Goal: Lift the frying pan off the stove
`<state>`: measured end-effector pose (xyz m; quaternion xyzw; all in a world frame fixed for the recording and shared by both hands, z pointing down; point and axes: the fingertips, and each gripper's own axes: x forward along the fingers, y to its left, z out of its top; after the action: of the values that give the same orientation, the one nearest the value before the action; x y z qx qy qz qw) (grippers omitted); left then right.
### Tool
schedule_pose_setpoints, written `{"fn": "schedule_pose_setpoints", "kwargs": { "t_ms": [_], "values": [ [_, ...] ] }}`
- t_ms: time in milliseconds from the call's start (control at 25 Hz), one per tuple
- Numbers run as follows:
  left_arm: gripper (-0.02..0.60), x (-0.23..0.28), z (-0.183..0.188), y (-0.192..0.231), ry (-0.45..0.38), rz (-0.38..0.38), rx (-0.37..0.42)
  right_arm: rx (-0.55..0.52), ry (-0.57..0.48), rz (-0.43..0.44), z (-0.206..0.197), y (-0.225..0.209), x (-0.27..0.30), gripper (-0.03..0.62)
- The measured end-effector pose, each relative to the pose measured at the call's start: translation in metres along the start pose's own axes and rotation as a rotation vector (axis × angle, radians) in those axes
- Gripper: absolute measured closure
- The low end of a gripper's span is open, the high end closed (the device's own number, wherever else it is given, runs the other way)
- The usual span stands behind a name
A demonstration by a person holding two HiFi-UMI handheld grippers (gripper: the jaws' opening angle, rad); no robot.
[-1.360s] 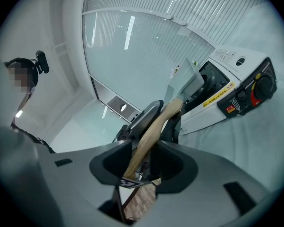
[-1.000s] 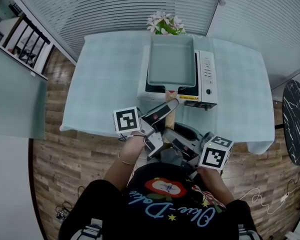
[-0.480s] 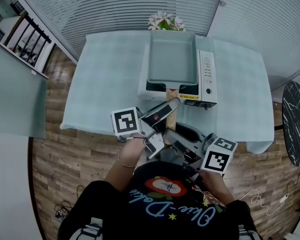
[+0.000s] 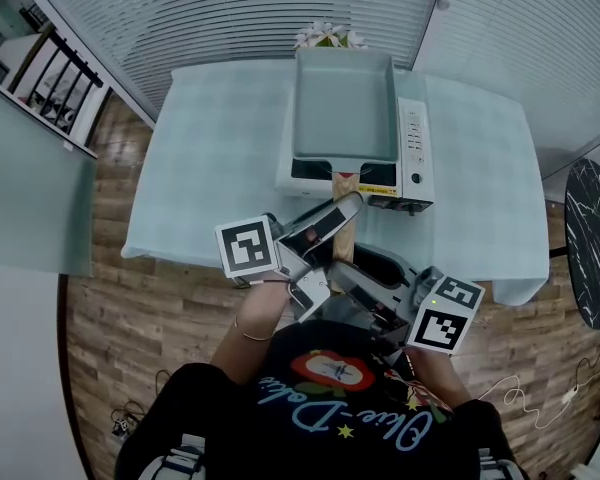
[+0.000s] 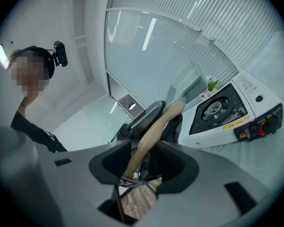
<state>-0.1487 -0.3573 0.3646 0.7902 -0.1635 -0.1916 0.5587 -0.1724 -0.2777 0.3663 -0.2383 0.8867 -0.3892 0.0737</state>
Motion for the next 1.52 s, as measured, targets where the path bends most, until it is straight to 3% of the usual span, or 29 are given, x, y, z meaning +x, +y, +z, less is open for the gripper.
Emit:
{"fn": "schedule_pose_setpoints", "kwargs": {
  "t_ms": [1520],
  "values": [
    [0.408, 0.0044, -0.0037, -0.0034, -0.002, -0.009, 0.008, -0.040, -0.004, -0.017, 0.0030, 0.0005, -0.0072, 0.427]
  ]
}}
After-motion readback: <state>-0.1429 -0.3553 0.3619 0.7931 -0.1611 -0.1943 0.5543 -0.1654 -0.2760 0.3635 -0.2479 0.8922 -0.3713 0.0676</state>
